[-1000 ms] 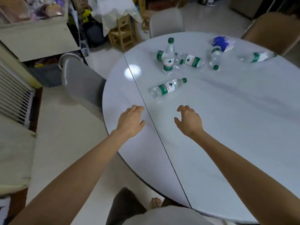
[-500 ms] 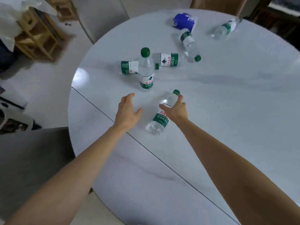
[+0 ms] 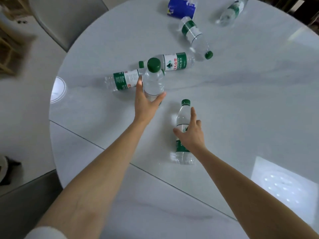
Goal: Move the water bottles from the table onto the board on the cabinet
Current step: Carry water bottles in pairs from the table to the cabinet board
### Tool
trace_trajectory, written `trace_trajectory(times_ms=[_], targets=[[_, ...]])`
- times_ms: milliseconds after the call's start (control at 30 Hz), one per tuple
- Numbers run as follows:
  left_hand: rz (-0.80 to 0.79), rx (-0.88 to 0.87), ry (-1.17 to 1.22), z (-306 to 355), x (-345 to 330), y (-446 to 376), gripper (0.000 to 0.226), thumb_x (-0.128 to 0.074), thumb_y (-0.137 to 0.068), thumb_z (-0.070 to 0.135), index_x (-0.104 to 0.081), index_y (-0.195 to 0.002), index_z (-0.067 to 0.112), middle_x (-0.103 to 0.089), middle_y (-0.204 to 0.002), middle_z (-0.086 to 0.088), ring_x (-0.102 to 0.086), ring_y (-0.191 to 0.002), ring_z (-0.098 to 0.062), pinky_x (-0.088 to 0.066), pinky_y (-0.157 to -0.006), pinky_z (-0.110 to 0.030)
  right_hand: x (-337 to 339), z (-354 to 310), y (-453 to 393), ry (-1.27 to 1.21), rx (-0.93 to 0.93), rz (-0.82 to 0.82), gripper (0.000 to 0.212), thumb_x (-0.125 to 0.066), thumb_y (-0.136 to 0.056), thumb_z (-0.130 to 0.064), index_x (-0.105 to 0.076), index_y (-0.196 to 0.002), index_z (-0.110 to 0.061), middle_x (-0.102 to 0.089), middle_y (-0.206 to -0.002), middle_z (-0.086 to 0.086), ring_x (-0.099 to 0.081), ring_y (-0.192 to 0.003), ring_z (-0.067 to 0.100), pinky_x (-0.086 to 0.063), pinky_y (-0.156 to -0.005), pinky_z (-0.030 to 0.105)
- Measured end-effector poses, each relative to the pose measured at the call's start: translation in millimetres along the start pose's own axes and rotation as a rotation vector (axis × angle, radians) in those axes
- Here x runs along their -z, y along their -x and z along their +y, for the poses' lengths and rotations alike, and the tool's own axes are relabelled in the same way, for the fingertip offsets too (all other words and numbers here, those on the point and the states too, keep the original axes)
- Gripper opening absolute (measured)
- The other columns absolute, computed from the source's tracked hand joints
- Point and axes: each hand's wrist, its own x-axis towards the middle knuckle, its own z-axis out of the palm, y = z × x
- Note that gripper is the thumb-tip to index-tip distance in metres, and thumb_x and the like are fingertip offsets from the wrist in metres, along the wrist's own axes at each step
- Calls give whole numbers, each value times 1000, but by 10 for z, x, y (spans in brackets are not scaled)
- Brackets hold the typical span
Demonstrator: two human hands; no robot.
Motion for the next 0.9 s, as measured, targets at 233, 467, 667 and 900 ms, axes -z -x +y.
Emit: trace_trajectory(times_ms=[233,467,667,900], targets=[[26,17,62,48,-57,49,59,-83,-69,34,-53,-119,25,-64,-107,11,-63,-101,-9,-52,-92,-28,146,113,145,-189,-13,4,93,-70,-77,-30,-11,-149,-39,-55,-119,5,-58,-99,27,-51,-82,40],[-69,276,323,393,-207,795,31,-76,-80,33,-59,-104,22,-71,-97,1,-70,-86,-15,-56,-79,-32,715,378,754,-541,44,101,83,-71,-82,-14,-23,-145,-40,-63,-99,-14,-66,-86,7,-52,-73,25],[-369,242,289,825,-559,1709,24,-70,-86,31,-60,-105,21,-70,-94,0,-69,-79,-12,-55,-61,-18,1338,871,1421,-706,53,271,68,-67,-87,-25,-30,-141,-44,-61,-121,-2,-65,-102,18,-55,-90,44],[-695,131,230,1268,-1330,3072,40,-68,-86,31,-56,-122,20,-70,-106,-3,-70,-92,-17,-59,-75,-27,2062,1957,2573,-746,65,478,67,-66,-87,-33,-30,-142,-43,-57,-128,-2,-65,-102,13,-57,-81,30]])
